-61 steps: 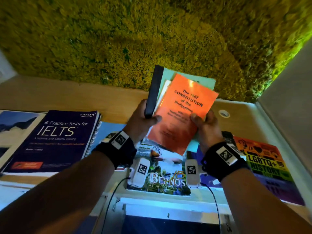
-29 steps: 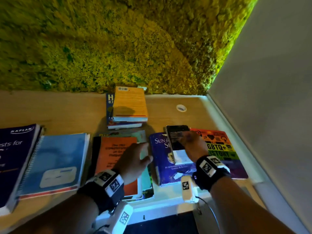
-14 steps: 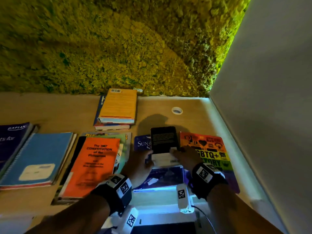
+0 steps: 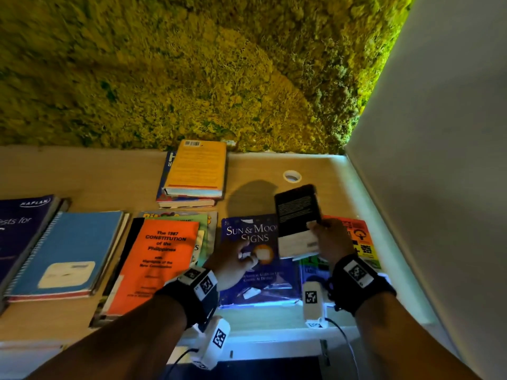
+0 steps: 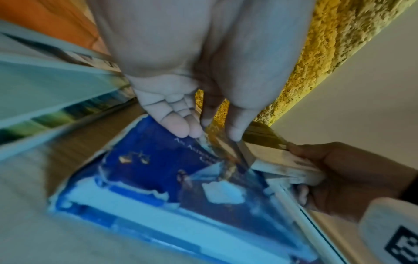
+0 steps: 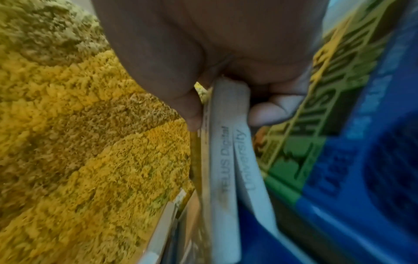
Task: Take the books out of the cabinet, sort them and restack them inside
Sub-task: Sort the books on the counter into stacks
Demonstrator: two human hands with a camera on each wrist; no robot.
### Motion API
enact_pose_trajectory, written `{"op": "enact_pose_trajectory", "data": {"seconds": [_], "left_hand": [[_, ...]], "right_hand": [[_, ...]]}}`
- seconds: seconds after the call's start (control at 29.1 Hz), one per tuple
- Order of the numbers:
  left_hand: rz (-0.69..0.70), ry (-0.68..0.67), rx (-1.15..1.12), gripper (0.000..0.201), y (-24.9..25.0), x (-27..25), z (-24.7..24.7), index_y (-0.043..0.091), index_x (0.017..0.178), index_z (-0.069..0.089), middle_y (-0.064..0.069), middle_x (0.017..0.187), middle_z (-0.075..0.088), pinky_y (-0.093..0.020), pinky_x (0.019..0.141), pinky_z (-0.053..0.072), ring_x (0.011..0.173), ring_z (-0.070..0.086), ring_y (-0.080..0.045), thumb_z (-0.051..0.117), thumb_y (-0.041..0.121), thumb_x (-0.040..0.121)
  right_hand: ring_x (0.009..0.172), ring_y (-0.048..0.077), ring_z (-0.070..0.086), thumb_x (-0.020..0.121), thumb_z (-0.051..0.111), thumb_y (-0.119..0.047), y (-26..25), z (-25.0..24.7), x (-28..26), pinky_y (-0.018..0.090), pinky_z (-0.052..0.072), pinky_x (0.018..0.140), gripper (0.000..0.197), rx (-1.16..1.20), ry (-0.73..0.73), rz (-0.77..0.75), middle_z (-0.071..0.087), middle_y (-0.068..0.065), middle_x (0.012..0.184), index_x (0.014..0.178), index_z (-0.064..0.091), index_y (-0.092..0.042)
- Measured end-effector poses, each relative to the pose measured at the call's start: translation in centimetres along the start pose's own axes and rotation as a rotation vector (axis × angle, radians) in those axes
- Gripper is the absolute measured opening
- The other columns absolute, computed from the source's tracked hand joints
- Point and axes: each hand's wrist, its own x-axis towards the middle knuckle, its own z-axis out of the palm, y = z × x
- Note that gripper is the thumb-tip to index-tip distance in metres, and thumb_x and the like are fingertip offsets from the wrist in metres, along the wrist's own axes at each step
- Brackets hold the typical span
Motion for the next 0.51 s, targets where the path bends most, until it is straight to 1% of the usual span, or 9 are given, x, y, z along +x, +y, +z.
{"op": "enact_pose_trajectory", "data": {"seconds": [0.07,0.1,0.17,0.24,0.31,0.34,0.41,0.45,0.51], "left_hand": [[-0.019,-0.027,0.021,0.049,0.3,0.2,-0.3,0.013,0.14,0.055,-0.012,0.14,0.059,-0.033,0.097,0.049,0.121,0.061,-0.024,0.049,0.045,0.102],[-0.027,-0.04,-0.051,0.046,0.7,0.3,-0.5,0.013,0.134,0.059,-0.014,0.138,0.061,-0.036,0.102,0.049,0.118,0.063,-0.025,0.047,0.044,0.103],[-0.072,-0.039,-0.354,0.038,2.1,0.2,-1.0,0.019,0.122,0.06,-0.014,0.132,0.063,-0.044,0.103,0.05,0.113,0.064,-0.027,0.046,0.048,0.103],[-0.097,-0.036,-0.607,0.042,3.4,0.0,-1.3,0.027,0.123,0.055,-0.008,0.125,0.065,-0.045,0.1,0.049,0.112,0.064,-0.027,0.044,0.059,0.098],[-0.106,-0.012,-0.842,0.047,4.2,0.1,-1.4,0.029,0.123,0.057,-0.005,0.117,0.068,-0.046,0.098,0.049,0.108,0.066,-0.027,0.047,0.064,0.094],[-0.117,0.011,-0.939,0.047,4.3,0.2,-1.5,0.027,0.12,0.06,-0.004,0.112,0.071,-0.048,0.094,0.052,0.104,0.068,-0.027,0.051,0.064,0.092],[-0.152,0.054,-0.956,0.039,3.6,0.3,-1.6,0.022,0.115,0.066,-0.005,0.101,0.077,-0.045,0.082,0.059,0.097,0.072,-0.028,0.063,0.053,0.092],[-0.159,0.081,-0.89,0.033,2.7,0.4,-1.6,0.018,0.115,0.066,-0.007,0.098,0.077,-0.044,0.078,0.061,0.096,0.073,-0.029,0.067,0.042,0.093],[-0.156,0.119,-0.742,0.024,1.1,0.5,-1.9,0.015,0.115,0.066,-0.009,0.099,0.076,-0.045,0.081,0.061,0.094,0.073,-0.029,0.067,0.026,0.093]], "right_hand": [[0.075,0.034,0.071,0.078,0.071,-0.047,-0.7,-1.2,0.2,0.051,0.06,0.068,0.031,0.026,0.102,-0.029,0.071,0.015,0.085,0.091,0.055,-0.024],[0.076,0.033,0.071,0.077,0.07,-0.047,-1.0,-1.4,0.2,0.055,0.059,0.072,0.032,0.024,0.119,-0.052,0.071,0.011,0.084,0.093,0.052,-0.025],[0.077,0.03,0.069,0.084,0.069,-0.038,-2.9,-1.2,-1.0,0.051,0.058,0.074,0.027,-0.029,0.15,-0.17,0.068,0.006,0.085,0.096,0.049,-0.024],[0.082,0.026,0.065,0.085,0.069,-0.035,-4.2,-0.1,-2.6,0.041,0.054,0.075,0.024,-0.148,0.166,-0.322,0.065,0.003,0.093,0.099,0.053,-0.025],[0.085,0.021,0.06,0.084,0.065,-0.036,-4.7,1.8,-4.4,0.034,0.048,0.076,0.021,-0.327,0.021,-0.489,0.063,0.003,0.097,0.101,0.062,-0.024],[0.085,0.02,0.06,0.084,0.062,-0.035,-4.4,2.9,-5.2,0.033,0.048,0.075,0.02,-0.402,-0.12,-0.556,0.065,0.003,0.097,0.1,0.066,-0.023],[0.087,0.013,0.063,0.09,0.061,-0.031,-3.7,4.4,-6.3,0.03,0.05,0.076,0.017,-0.456,-0.405,-0.562,0.071,-0.001,0.103,0.103,0.071,-0.025],[0.09,0.011,0.064,0.094,0.062,-0.029,-3.4,4.6,-6.5,0.028,0.05,0.078,0.017,-0.435,-0.482,-0.514,0.073,-0.002,0.107,0.107,0.071,-0.024],[0.098,0.018,0.066,0.095,0.063,-0.026,-2.8,4.5,-6.0,0.029,0.05,0.084,0.021,-0.389,-0.409,-0.441,0.071,0.005,0.113,0.114,0.07,-0.02]]}}
